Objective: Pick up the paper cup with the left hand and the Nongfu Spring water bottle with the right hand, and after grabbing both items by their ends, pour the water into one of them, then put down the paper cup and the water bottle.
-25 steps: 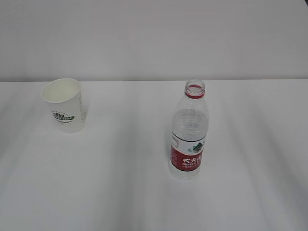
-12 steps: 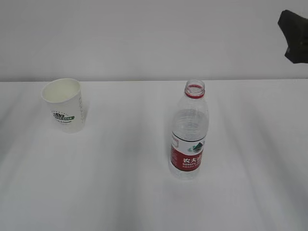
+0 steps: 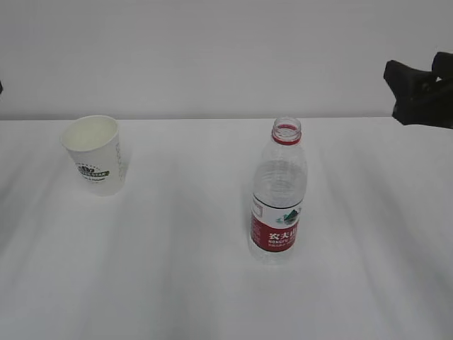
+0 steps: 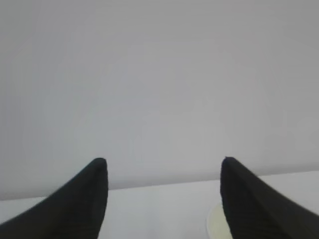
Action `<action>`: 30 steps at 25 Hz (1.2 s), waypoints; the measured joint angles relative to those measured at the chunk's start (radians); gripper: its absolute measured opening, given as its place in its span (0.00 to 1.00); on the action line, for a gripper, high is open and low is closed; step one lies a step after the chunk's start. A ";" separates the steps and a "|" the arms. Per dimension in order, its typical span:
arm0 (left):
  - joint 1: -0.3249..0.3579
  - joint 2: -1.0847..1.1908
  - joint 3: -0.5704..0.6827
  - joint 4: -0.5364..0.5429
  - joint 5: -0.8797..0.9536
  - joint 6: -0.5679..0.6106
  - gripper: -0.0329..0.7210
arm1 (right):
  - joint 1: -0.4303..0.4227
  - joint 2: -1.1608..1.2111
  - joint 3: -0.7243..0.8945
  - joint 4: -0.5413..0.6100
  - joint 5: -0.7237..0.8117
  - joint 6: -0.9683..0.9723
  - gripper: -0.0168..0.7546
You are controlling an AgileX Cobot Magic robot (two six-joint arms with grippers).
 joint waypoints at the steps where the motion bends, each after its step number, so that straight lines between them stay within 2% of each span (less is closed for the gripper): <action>1: 0.000 0.008 0.016 0.000 -0.016 0.000 0.73 | 0.000 0.011 0.000 -0.005 -0.005 0.000 0.72; 15: 0.000 0.089 0.208 0.021 -0.216 -0.030 0.73 | 0.000 0.186 0.199 -0.013 -0.360 0.000 0.71; 20: 0.000 0.167 0.294 0.061 -0.343 -0.057 0.73 | 0.000 0.220 0.263 -0.019 -0.367 0.000 0.71; 24: 0.000 0.239 0.346 0.102 -0.353 -0.066 0.73 | 0.000 0.221 0.296 -0.044 -0.368 0.000 0.72; 30: 0.000 0.283 0.356 0.193 -0.357 -0.069 0.73 | 0.000 0.221 0.316 -0.128 -0.370 0.000 0.72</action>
